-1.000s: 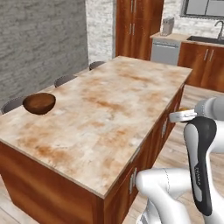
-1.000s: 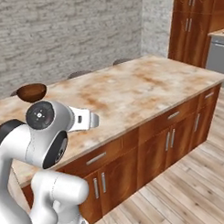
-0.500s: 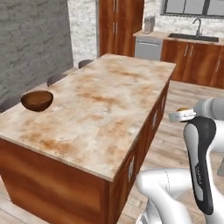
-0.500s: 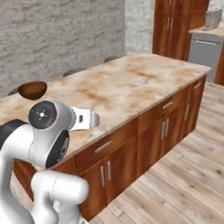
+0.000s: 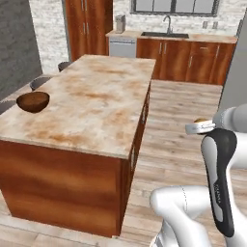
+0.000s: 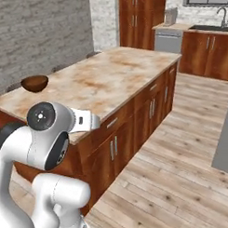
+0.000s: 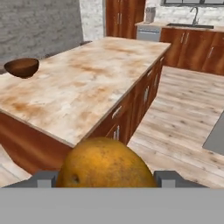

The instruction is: Retrieve the mango and peach from the fridge and place them into the bowl on the dining table.

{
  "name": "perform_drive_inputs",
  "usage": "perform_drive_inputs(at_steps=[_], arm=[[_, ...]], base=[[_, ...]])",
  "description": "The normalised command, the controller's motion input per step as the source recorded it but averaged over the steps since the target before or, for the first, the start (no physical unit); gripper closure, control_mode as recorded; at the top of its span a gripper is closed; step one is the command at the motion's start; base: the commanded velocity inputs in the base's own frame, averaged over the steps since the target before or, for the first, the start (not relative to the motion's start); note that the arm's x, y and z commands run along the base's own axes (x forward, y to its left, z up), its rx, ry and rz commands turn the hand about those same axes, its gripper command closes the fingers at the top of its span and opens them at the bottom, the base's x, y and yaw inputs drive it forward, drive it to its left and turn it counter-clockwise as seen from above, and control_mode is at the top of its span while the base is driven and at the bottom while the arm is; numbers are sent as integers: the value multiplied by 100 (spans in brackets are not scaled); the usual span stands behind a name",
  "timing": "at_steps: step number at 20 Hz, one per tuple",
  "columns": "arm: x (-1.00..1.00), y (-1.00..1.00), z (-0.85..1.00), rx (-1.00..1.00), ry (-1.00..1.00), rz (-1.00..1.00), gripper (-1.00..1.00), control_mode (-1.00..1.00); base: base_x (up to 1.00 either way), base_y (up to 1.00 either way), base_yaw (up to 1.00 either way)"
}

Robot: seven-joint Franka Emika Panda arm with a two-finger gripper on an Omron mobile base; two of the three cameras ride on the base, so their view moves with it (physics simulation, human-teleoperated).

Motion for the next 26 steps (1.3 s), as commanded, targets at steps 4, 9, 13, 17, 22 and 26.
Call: perform_drive_inputs(at_steps=[4,9,13,17,22,26], arm=[[0,0,0,0,0,0,100,100],[0,0,0,0,0,0,100,100],[0,0,0,0,0,0,100,100],[0,0,0,0,0,0,100,100],[0,0,0,0,0,0,100,100],[0,0,0,0,0,0,100,100]], base=[[-74,100,-33],[-32,100,-26],[-5,100,-20],[0,100,-14],[0,100,-13],[0,100,-14]])
